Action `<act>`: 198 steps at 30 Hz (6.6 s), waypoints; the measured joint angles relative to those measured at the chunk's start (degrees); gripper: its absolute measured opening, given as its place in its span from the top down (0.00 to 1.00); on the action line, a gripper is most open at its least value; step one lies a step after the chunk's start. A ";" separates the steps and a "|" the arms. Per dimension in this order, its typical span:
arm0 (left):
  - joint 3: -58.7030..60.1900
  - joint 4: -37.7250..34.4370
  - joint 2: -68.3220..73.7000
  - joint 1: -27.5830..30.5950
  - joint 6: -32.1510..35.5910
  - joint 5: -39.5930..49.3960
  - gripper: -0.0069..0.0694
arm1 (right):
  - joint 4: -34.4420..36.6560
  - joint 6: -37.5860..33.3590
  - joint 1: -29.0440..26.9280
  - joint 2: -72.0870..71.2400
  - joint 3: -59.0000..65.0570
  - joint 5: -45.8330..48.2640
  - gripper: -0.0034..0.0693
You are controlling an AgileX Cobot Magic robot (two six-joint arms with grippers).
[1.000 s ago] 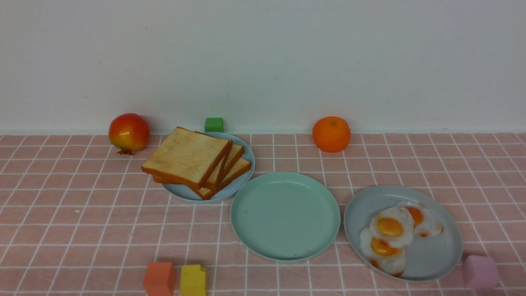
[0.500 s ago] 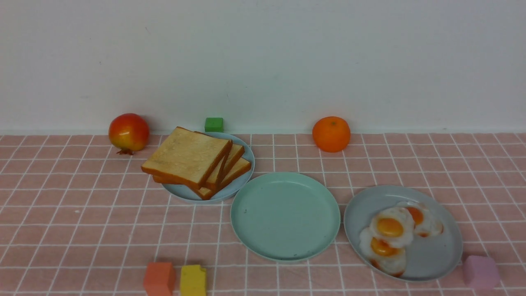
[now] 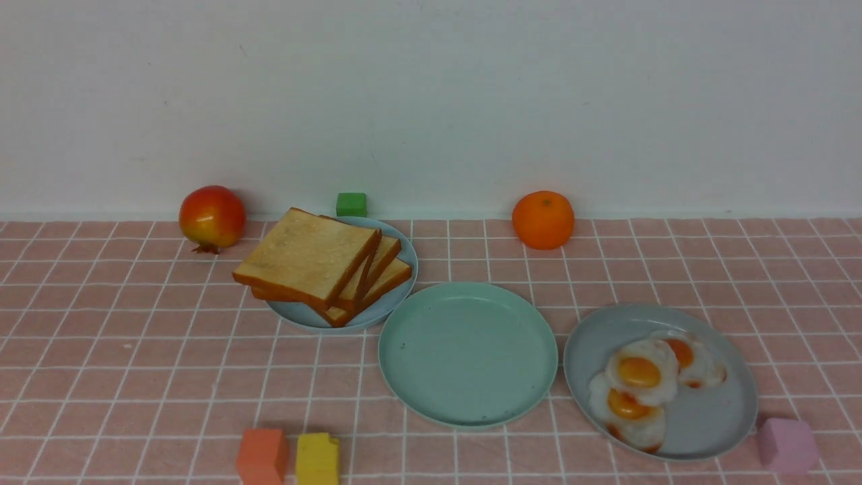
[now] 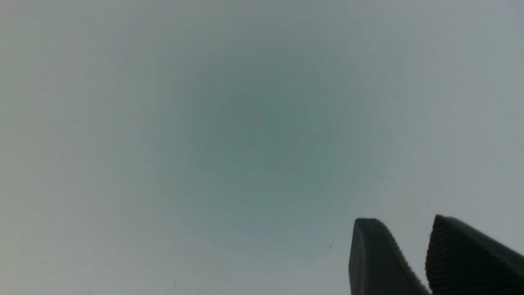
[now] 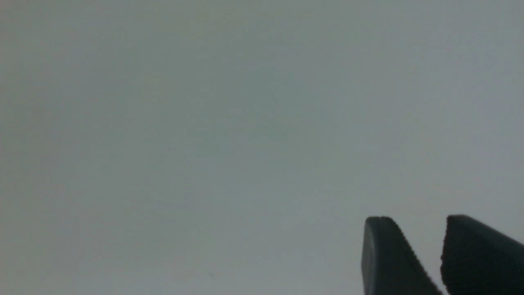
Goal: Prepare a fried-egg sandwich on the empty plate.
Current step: Use the left arm to grab a slice of bread, then use the left arm to put a slice of bread into the empty plate in the middle, then use the right arm to grab a fried egg
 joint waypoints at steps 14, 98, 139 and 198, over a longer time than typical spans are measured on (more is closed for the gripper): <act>-11.60 1.11 37.86 0.00 -0.25 22.29 0.60 | 0.62 1.14 1.05 12.73 -2.32 30.12 0.62; -50.77 -54.64 91.94 8.43 56.42 67.50 0.75 | 47.40 -45.01 1.05 29.42 -0.28 46.59 0.62; -53.96 -32.65 99.21 -9.40 37.87 59.89 0.04 | 27.54 -17.44 1.05 41.97 -8.13 42.01 0.55; -54.98 -12.07 76.90 -9.17 25.26 70.53 0.44 | 79.16 -56.02 -2.32 82.83 -1.26 12.35 0.88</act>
